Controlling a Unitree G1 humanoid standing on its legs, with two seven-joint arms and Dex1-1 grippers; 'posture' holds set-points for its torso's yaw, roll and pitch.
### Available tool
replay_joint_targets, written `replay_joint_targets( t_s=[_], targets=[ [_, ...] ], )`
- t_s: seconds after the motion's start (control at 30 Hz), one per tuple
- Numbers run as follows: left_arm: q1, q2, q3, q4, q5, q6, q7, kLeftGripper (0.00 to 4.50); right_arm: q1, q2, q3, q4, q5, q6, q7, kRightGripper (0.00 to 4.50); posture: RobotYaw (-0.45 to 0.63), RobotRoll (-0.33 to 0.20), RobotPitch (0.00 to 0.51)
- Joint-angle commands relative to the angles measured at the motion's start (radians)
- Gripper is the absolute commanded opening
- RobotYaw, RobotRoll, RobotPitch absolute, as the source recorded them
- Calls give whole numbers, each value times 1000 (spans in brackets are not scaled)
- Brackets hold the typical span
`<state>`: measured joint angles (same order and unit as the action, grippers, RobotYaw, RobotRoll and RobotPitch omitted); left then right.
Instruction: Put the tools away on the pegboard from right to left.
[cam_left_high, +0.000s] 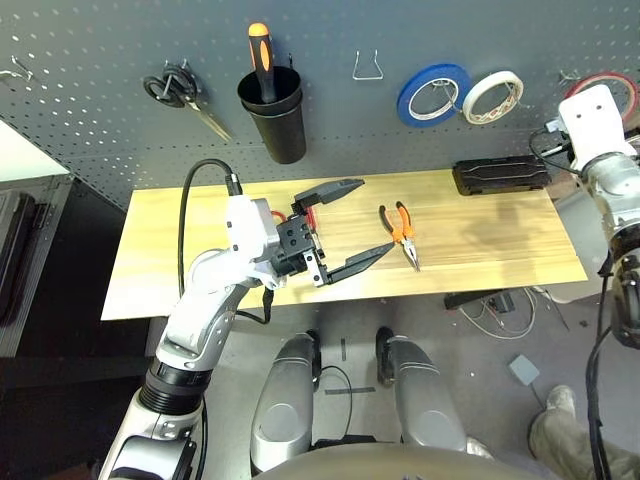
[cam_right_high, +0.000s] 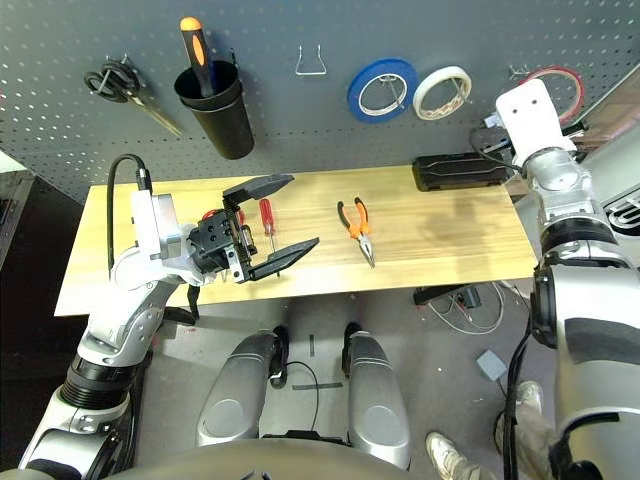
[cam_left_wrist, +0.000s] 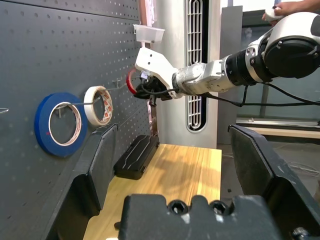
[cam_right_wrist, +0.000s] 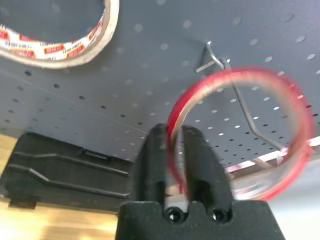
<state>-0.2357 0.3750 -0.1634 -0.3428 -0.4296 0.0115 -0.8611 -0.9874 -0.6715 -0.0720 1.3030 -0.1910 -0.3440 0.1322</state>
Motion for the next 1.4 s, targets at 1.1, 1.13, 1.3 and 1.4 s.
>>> replay_joint_targets(
  t_s=[1.1,1.13,1.3,1.4],
  targets=[
    [41,195,-38,79,173,124,-19,4500,643,276,-12,-922,356,645,249,4481,199,0,258],
    [39,204,-43,82,188,130,-19,4500,629,281,-6,-925,365,702,260,4481,199,0,258],
    [29,248,-68,103,266,179,-4,4500,546,317,14,-902,381,860,294,4481,204,0,263],
    [23,260,-78,116,308,209,10,4500,484,342,33,-865,378,935,303,4481,210,0,271]
  ],
)
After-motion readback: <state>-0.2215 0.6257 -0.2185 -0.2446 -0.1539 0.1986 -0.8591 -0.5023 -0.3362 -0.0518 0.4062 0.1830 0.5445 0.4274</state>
